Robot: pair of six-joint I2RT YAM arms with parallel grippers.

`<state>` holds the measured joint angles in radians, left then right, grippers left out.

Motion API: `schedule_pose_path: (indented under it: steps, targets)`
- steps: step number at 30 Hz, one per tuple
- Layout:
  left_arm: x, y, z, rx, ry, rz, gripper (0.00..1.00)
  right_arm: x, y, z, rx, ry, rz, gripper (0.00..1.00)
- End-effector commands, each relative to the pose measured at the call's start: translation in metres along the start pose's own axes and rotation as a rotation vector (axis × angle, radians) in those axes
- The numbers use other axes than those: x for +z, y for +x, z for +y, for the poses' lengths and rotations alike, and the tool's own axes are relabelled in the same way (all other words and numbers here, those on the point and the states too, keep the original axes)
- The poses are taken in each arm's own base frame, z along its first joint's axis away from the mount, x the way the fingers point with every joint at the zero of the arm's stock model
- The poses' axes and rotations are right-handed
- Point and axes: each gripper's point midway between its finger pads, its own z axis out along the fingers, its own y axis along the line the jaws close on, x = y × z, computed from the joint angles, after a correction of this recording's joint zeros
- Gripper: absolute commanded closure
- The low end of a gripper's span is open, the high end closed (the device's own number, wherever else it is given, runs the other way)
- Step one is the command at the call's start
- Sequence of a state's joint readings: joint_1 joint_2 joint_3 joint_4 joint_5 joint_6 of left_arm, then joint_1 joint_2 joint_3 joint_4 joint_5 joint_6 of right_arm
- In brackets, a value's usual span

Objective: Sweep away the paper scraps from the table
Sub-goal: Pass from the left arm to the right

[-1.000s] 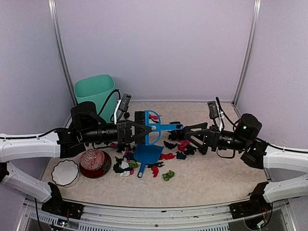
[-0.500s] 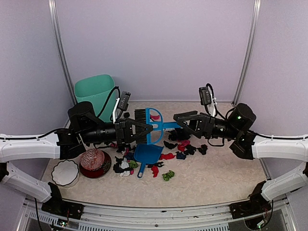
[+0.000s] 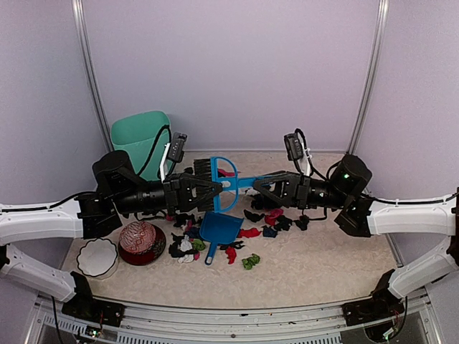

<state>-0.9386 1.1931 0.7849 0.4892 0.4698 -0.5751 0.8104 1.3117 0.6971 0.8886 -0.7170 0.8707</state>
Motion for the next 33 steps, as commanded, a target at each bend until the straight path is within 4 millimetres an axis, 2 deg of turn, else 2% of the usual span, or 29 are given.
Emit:
schedule_pose_path:
  steps: [1,7,15,19,21,33]
  targets:
    - [-0.0033,-0.0009,-0.0041,0.028,0.003,-0.014,1.00,0.0068,-0.0126,0.0153,-0.030,-0.047,-0.024,0.59]
    - [-0.0034,0.0013,-0.0020,0.027,-0.006,-0.010,1.00,0.0106,-0.0124,0.0171,-0.024,-0.058,-0.021,0.61]
    - [-0.0040,-0.0002,-0.0016,0.031,-0.014,-0.016,1.00,0.0142,-0.0081,0.0155,-0.014,-0.057,-0.007,0.73]
    - [-0.0041,0.0006,-0.0003,0.030,-0.020,-0.016,1.00,0.0155,-0.0078,0.0167,-0.014,-0.063,-0.004,0.85]
    - [-0.0039,0.0010,0.0005,0.030,-0.023,-0.016,1.00,0.0160,-0.0077,0.0180,-0.014,-0.069,-0.003,0.99]
    - [-0.0029,0.0036,0.0048,0.023,-0.039,-0.008,1.00,0.0150,-0.0098,0.0198,-0.008,-0.069,-0.016,1.00]
